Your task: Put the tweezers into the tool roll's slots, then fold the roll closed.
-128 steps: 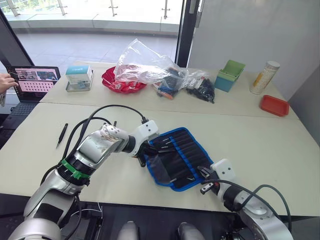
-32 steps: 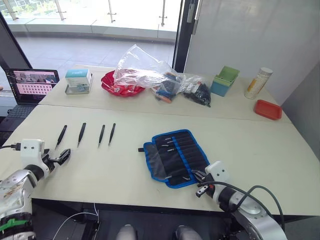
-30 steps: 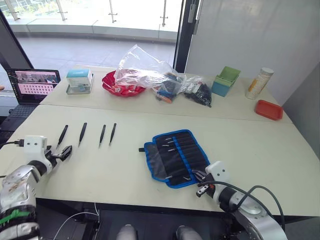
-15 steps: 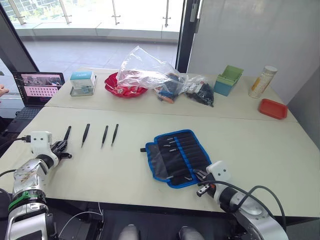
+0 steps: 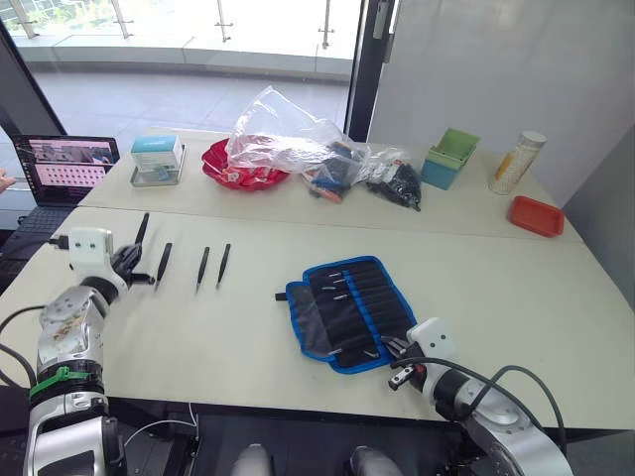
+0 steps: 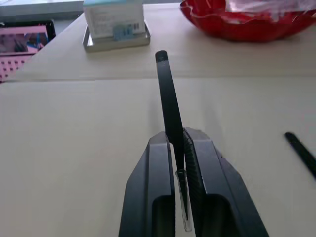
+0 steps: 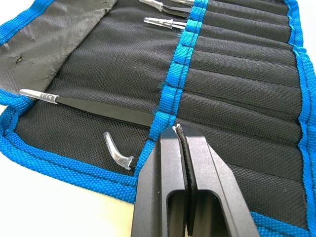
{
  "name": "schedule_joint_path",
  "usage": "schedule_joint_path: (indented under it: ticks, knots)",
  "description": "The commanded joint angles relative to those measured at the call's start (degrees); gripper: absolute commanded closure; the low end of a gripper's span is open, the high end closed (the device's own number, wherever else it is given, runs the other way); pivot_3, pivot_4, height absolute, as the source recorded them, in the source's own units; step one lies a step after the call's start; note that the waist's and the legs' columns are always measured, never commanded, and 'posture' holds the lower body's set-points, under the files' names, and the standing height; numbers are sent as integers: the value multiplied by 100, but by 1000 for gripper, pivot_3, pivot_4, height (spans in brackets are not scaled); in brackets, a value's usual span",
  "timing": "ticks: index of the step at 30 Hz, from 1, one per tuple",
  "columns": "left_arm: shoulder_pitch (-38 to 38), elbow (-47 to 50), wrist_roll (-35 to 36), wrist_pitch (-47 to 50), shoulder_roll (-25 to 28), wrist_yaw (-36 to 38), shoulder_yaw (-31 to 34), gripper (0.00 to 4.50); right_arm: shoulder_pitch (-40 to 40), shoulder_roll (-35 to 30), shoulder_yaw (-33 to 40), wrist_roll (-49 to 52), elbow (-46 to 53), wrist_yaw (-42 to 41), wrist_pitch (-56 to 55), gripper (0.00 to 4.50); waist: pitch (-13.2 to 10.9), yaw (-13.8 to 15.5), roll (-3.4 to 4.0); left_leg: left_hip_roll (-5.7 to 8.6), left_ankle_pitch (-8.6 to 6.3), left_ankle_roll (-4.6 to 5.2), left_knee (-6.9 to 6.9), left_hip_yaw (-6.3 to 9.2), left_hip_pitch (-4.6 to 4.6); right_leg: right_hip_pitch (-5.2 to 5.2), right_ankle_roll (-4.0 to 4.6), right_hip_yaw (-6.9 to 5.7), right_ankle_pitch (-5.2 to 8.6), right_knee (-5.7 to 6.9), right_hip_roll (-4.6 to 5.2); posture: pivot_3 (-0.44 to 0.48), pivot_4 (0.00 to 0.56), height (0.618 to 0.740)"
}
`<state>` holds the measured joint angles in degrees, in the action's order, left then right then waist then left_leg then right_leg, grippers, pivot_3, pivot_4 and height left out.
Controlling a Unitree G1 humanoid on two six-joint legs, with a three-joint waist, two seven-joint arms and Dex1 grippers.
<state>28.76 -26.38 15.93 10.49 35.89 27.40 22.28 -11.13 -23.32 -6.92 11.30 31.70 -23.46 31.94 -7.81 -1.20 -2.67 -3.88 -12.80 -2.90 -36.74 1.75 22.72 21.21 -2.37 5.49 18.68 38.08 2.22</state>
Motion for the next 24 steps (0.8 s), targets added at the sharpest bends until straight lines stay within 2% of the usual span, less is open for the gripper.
schedule_joint_path:
  ticks: [1,5,9,13,16,21,24]
  knots:
    - [31,1598,340,840,-100,377,-623,4473,-23,-7,-177,-58,-139,28,268,4500,0,0,0,0,-1,-1,0,1,0,0,0,-1,0,1,0,0,150,723]
    - [-109,3163,1187,2257,-7,1523,-1661,4473,24,20,-254,-115,-180,73,319,4500,-3,-33,2,2,0,-1,0,1,-2,-4,0,1,0,-2,0,0,150,723]
    - [20,3874,1520,3112,150,2037,-2337,4473,58,97,-320,-150,-174,152,354,4500,-22,-163,33,-2,0,0,0,1,-4,-3,0,5,2,-3,-8,0,150,723]
    - [316,3869,1055,3688,564,2310,-3224,4473,2,166,-358,-201,-179,234,301,4500,-35,-180,52,-5,0,1,2,4,-6,0,1,11,3,-2,-17,0,150,723]
    - [546,3695,732,3611,819,2666,-3736,4473,-46,197,-376,-217,-173,282,261,4500,-38,-165,52,-2,0,1,2,3,-5,0,-1,14,4,-6,-17,0,150,723]
    - [1153,3566,419,3884,799,3042,-4413,4473,-125,264,-398,-247,-168,370,203,4500,-44,-135,44,-3,1,2,1,3,-1,3,-1,12,4,-6,-18,0,150,723]
    - [1333,3587,270,3897,712,3092,-4602,4473,-165,304,-417,-277,-143,413,193,4500,-44,-145,44,-2,1,2,1,2,3,5,-2,14,5,-8,-17,0,150,723]
